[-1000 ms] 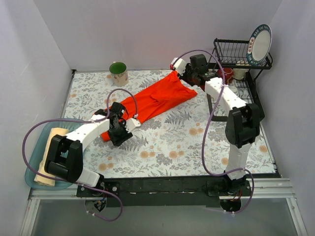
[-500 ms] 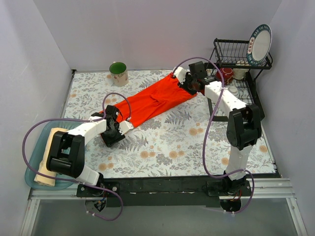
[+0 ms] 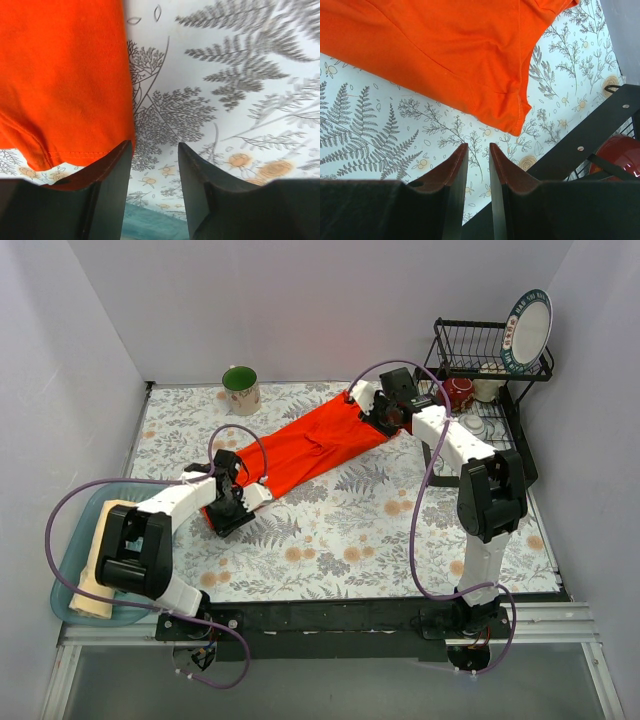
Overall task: Roll the t-shirts
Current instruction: Fold the T-shirt at the center of the board.
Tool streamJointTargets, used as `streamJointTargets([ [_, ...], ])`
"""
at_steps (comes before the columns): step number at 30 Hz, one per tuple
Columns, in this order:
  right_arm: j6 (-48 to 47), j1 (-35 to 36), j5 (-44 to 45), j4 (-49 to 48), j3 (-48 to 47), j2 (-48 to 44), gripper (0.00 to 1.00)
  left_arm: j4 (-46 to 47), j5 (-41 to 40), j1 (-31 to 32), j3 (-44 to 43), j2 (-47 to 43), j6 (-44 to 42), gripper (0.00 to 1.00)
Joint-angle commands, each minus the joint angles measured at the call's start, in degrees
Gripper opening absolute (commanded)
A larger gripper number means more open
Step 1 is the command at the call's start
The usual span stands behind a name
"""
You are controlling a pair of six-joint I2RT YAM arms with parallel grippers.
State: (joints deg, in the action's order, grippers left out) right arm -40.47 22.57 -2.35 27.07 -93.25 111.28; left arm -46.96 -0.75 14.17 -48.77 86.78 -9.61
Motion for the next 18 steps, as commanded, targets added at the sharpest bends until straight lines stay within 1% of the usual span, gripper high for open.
streamJointTargets([
  [1,0.5,0.1,-0.7,-0.6,-1.3,-0.5,0.32,-6.0,8.8,-0.3,-4.7,-5.6,-4.0,0.44],
  [3,0.4,0.2,-0.6,-0.8,-1.1,-0.6,0.32,-4.8,8.3,-0.3,-4.8,-6.9,-5.2,0.46],
  [7,0.3,0.2,-0.6,-0.7,-1.1,-0.5,0.32,-1.3,2.2,-0.4,-3.0,-5.8,-5.3,0.45],
  [10,0.3,0.2,-0.6,-0.5,-1.4,-0.1,0.32,1.2,1.5,-0.6,-1.6,-4.6,-4.5,0.45],
  [11,0.3,0.2,-0.6,-0.4,-1.7,0.0,0.32,2.0,1.5,-0.6,-0.9,-3.6,-4.0,0.45],
  [16,0.4,0.3,-0.8,-0.2,-1.2,0.1,0.32,10.1,-4.5,-0.8,2.2,0.2,-1.7,0.45],
  [18,0.5,0.3,-0.8,-0.2,-0.6,-0.1,0.32,9.7,-4.5,-0.9,2.8,2.9,-0.4,0.44],
])
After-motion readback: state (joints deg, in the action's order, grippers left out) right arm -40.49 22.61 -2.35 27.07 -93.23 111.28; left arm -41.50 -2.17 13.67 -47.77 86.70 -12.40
